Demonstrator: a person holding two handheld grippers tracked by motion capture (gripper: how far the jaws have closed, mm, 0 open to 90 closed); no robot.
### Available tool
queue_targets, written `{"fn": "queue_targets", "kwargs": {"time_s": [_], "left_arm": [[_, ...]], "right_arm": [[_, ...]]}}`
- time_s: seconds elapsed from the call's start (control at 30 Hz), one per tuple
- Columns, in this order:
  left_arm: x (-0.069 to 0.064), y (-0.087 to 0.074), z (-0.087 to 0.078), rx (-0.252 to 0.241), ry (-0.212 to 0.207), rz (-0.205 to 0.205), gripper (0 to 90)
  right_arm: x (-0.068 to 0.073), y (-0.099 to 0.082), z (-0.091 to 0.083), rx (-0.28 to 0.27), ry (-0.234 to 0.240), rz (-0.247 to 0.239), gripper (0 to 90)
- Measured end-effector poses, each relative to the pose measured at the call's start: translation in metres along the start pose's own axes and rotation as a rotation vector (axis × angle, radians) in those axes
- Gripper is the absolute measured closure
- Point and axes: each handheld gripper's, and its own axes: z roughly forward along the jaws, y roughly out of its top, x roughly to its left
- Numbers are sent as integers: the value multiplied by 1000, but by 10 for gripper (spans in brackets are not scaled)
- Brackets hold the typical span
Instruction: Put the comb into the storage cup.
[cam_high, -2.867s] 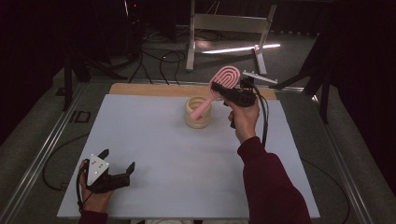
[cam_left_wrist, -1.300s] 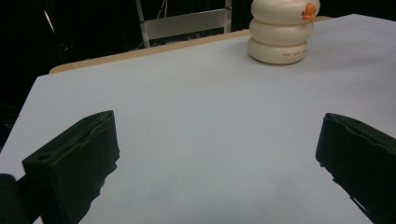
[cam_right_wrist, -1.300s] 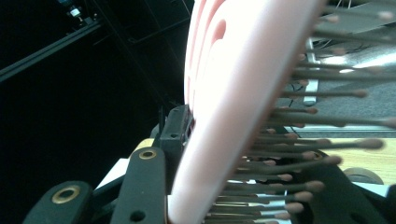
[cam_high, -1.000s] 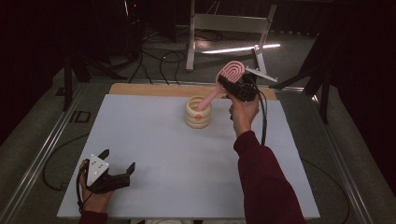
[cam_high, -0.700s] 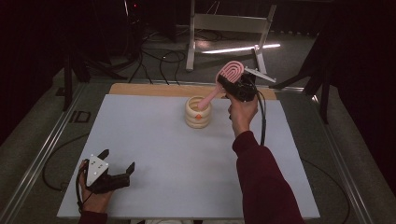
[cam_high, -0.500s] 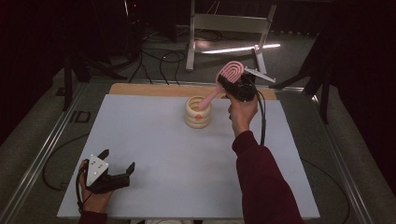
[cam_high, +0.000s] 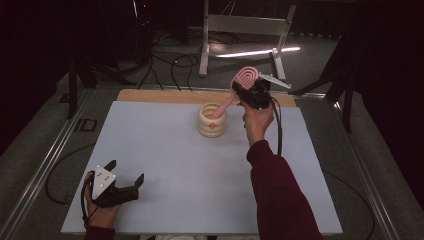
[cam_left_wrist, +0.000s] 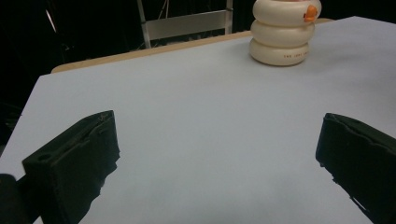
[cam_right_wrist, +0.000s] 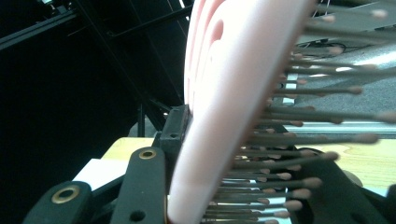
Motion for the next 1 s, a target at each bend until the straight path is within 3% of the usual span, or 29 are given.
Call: {"fn": "queue_targets", "kwargs": {"time_s": [1.0], "left_arm": [[-1,-1,1,6,-8,2,2]], "right_arm": [[9,-12,13,28,-8,-38,619]]}}
